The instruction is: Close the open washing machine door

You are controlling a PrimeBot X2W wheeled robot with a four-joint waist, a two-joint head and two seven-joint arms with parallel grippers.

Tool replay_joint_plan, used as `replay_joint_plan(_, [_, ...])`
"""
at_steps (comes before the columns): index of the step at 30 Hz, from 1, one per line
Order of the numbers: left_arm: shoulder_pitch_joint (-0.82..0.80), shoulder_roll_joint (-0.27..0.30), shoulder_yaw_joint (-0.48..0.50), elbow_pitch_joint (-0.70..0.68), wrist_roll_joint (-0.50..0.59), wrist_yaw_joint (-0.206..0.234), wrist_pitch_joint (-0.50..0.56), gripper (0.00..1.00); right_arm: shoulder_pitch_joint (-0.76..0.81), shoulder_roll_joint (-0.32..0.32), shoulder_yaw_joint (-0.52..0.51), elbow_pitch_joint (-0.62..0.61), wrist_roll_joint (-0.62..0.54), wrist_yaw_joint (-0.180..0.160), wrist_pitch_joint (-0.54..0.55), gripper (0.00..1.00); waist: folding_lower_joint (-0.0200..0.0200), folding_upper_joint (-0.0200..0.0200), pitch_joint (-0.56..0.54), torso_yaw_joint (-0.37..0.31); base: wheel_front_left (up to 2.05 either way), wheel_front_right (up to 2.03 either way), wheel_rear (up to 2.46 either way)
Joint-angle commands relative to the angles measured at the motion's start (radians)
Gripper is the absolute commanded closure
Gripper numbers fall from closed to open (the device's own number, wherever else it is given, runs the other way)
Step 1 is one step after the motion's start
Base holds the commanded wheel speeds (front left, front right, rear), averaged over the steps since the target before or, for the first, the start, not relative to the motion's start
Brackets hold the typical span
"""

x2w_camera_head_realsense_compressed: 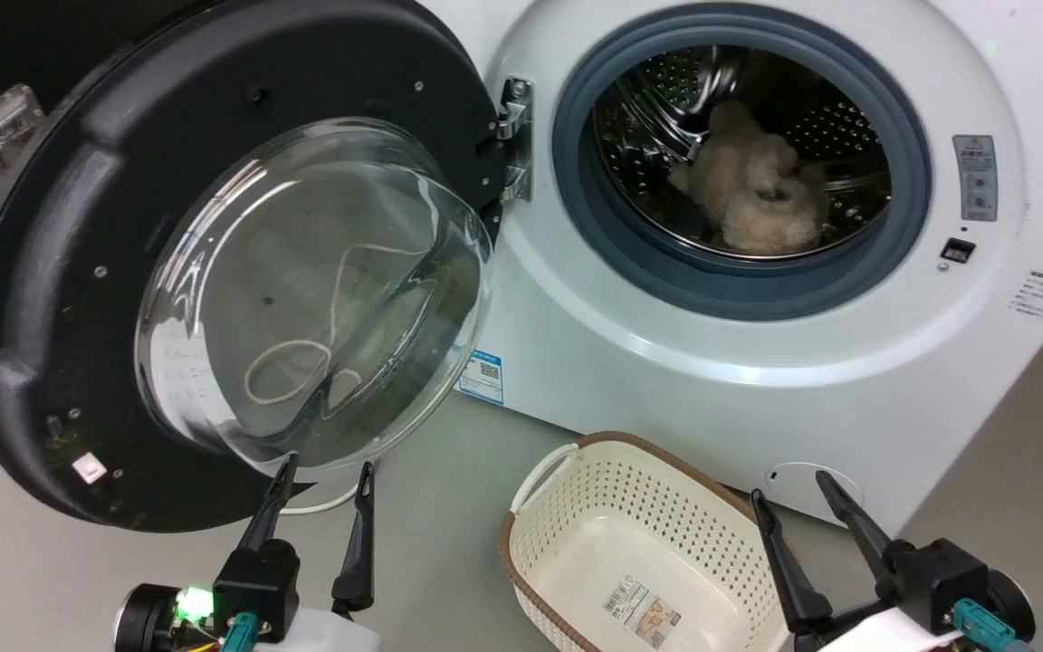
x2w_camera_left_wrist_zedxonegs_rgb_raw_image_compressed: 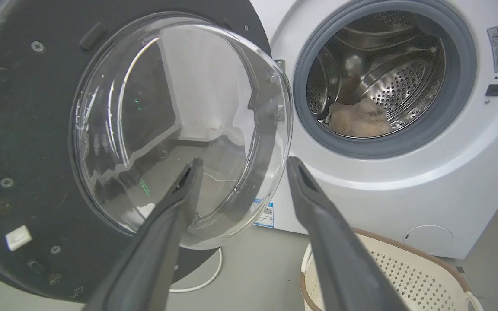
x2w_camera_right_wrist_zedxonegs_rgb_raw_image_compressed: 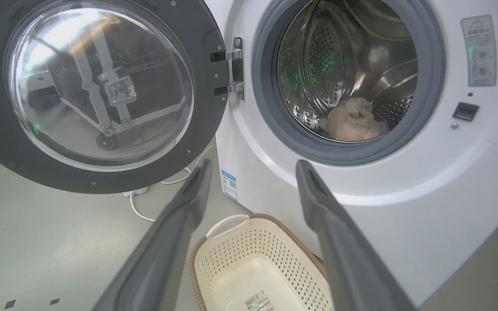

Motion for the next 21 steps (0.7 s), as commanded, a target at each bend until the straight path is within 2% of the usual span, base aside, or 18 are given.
replay_joint_plan(1, [0.011,0.003,-0.005,-0.004,-0.005,0.005,-0.008,0.0,0.015,-0.002,0.004,0.004,0.007,0.001,-0.008,0.0,-0.0001,0.0,-0.001,0.005,0.0,0.0,0.0])
replay_joint_plan(2, [0.012,0.002,-0.005,-0.004,-0.008,0.006,-0.011,0.37,0.016,-0.002,0.005,0.005,0.008,0.001,-0.01,0.0,-0.0001,0.0,-0.001,0.009,0.0,0.0,0.0])
replay_joint_plan(3, [0.012,0.0,-0.004,-0.006,-0.013,0.006,-0.013,0.82,0.018,-0.002,0.006,0.006,0.008,0.001,-0.012,0.0,-0.0001,0.0,-0.002,0.013,0.0,0.0,0.0])
replay_joint_plan(4, [0.013,-0.001,-0.002,-0.01,-0.019,0.005,-0.015,1.0,0.02,-0.002,0.006,0.006,0.009,0.001,-0.014,0.0,-0.0001,0.0,-0.002,0.017,0.0,0.0,0.0])
replay_joint_plan(8, [0.015,0.003,0.034,-0.057,-0.055,-0.013,-0.027,1.0,0.037,-0.002,0.0,0.007,0.012,0.001,-0.027,0.0,-0.0001,0.0,-0.005,0.036,0.0,0.0,0.0])
replay_joint_plan(12, [0.0,-0.005,0.119,-0.154,-0.114,-0.015,-0.036,1.0,0.039,-0.002,-0.001,0.004,0.014,0.001,-0.035,0.0,-0.0001,0.0,0.008,0.033,0.0,0.0,0.0])
replay_joint_plan(17, [-0.074,-0.001,0.291,-0.239,-0.234,-0.047,-0.046,1.0,0.031,-0.016,0.01,0.005,0.019,0.001,-0.045,0.0,-0.0001,0.0,0.043,0.021,0.0,0.0,0.0])
replay_joint_plan(21, [-0.175,0.038,0.437,-0.221,-0.374,-0.055,-0.047,1.0,0.015,-0.034,0.016,0.004,0.03,0.001,-0.054,0.0,-0.0001,0.0,0.077,0.01,0.0,0.0,0.0])
